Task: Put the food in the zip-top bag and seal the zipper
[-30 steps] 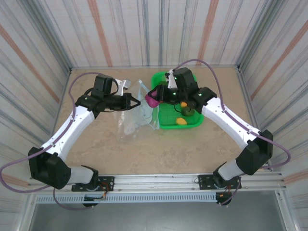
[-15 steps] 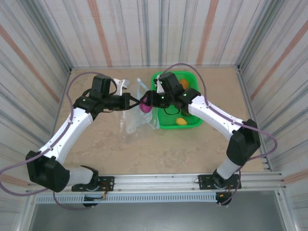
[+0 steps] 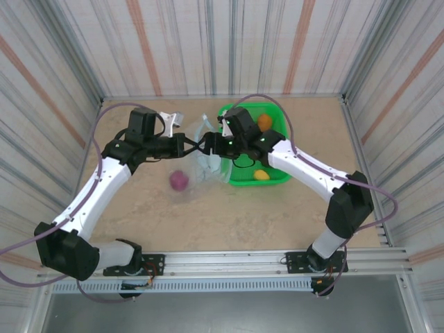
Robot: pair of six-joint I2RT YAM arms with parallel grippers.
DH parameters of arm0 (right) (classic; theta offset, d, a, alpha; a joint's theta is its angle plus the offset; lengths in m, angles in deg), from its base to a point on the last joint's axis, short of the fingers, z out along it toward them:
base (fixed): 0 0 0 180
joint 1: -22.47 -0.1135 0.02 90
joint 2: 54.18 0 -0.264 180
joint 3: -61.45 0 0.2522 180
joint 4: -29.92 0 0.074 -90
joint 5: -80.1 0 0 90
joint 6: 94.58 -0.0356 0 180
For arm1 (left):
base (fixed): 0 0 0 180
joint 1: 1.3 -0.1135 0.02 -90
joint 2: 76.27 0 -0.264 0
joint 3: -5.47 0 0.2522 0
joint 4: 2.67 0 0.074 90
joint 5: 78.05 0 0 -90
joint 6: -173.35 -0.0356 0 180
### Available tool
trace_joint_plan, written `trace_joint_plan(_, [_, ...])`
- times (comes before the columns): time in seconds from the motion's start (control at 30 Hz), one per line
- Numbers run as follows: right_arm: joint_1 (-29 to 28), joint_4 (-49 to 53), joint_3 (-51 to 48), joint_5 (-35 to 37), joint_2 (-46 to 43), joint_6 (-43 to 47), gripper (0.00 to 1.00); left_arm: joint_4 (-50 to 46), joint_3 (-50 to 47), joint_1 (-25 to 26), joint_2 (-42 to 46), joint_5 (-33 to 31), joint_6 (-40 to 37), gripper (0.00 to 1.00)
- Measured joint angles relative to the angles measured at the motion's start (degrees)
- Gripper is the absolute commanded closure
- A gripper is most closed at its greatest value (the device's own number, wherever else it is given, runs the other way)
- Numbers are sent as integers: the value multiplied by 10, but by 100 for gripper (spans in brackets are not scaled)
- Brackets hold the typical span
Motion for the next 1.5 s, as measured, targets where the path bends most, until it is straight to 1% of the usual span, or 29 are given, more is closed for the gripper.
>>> trace_joint_plan(0.17, [15, 19, -9, 2, -66, 6, 29, -1, 0, 0, -6, 0, 0, 100])
trace_joint_plan(0.33, [43, 50, -38, 15, -122, 6, 34, -7, 0, 0, -16, -7, 0, 100])
trace_joint_plan(0.43, [69, 92, -46, 36, -125, 9, 32, -11, 0, 0, -16, -11, 0, 100])
trace_joint_plan(0.6, [102, 195, -49, 102, -119, 58, 29, -11, 0, 0, -16, -13, 0, 100])
trace_joint_plan(0.7, [112, 245, -48, 131, -98, 96, 27, -11, 0, 0, -16, -13, 0, 100])
trace_joint_plan(0.87, [122, 297, -45, 145, -28, 141, 19, -10, 0, 0, -16, -13, 2, 100])
trace_joint_plan(1.07, [127, 302, -45, 149, 51, 157, 18, -10, 0, 0, -16, -13, 2, 100])
trace_joint_plan(1.27, [145, 287, -42, 150, 113, 161, 18, -10, 0, 1, -16, -13, 2, 100])
trace_joint_plan(1.3, [148, 285, -40, 150, 123, 162, 18, -10, 0, 1, -16, -13, 2, 100])
trace_joint_plan(1.43, [152, 273, -33, 149, 156, 170, 27, -10, 0, 1, -16, -13, 2, 100])
trace_joint_plan(1.5, [152, 267, -33, 144, 165, 172, 35, -10, 0, 1, -16, -13, 2, 100])
